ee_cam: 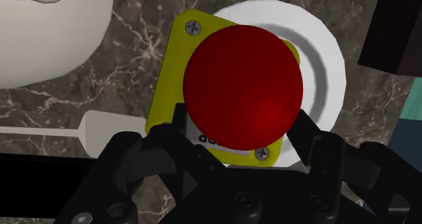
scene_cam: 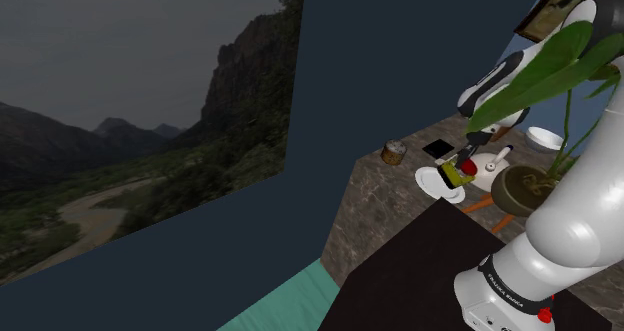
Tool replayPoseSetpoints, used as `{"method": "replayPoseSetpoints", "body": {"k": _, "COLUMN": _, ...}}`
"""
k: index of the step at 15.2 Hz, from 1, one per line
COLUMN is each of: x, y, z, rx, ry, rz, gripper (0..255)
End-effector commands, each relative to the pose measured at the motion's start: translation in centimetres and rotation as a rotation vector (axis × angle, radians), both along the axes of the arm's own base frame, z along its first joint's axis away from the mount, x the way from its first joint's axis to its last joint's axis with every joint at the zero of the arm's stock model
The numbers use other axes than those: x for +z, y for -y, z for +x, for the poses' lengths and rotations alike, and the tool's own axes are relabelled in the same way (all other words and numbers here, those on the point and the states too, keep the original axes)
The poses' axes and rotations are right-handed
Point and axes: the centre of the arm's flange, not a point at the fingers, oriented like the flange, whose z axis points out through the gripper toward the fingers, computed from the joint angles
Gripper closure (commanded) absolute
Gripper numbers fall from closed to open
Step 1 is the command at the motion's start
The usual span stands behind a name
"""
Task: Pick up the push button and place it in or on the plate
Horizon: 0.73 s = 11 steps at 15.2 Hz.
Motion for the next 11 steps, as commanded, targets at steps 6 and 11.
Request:
{"method": "replayPoseSetpoints", "body": {"k": 6, "x": 3.6, "y": 0.0, "z": -0.1, "rx": 0.000, "ry": -0.001, "rz": 0.000, "gripper": 255}}
{"method": "replayPoseSetpoints", "body": {"k": 11, "x": 5.9, "y": -0.9, "z": 0.6, "rx": 0.000, "ry": -0.001, "rz": 0.000, "gripper": 255}}
